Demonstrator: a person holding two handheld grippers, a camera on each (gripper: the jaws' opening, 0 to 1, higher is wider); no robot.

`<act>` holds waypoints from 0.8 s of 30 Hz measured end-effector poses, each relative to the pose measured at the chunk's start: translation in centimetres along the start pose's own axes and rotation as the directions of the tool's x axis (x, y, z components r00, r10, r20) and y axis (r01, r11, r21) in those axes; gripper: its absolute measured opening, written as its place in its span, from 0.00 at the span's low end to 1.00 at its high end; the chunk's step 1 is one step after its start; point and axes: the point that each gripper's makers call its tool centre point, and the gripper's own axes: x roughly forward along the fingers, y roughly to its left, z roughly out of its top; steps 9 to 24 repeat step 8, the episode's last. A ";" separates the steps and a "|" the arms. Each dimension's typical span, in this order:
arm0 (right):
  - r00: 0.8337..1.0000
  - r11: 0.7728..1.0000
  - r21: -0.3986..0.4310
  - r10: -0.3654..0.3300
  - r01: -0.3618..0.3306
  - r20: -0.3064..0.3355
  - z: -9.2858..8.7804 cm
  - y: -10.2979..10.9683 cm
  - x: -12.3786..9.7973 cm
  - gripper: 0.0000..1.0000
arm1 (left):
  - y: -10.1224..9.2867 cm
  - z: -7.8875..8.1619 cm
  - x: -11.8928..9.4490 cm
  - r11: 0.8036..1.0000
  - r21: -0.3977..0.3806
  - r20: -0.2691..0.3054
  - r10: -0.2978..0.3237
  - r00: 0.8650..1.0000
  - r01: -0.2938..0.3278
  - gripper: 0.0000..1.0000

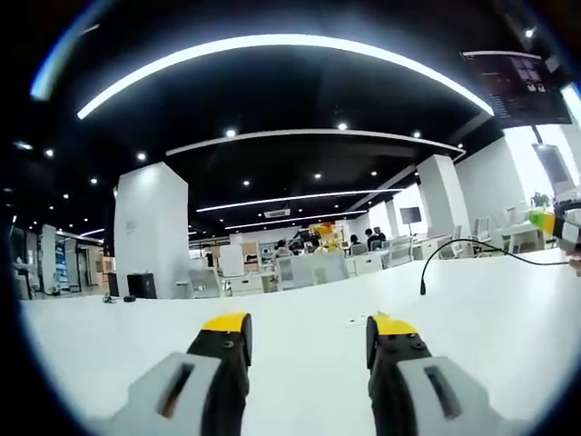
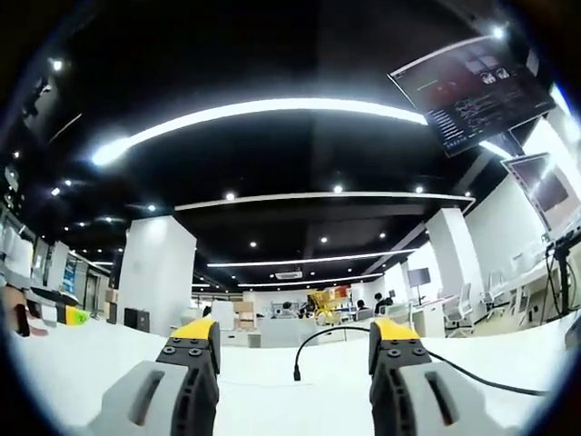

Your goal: Find the data cable on the table. Grasp the USB connector end of the cable and insert it into the USB port on the table

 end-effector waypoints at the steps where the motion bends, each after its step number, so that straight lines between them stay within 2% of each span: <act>1: 1.000 1.000 -0.003 0.003 -0.003 -0.003 0.0 0.0 0.1 0.67 | 0.0 0.0 0.0 1.000 -0.001 0.002 0.000 1.000 0.000 0.51; 24: 1.000 1.000 -0.021 0.010 -0.010 -0.007 -0.1 0.3 0.0 0.67 | -0.4 -0.1 0.0 1.000 0.003 -0.006 -0.012 1.000 0.012 0.51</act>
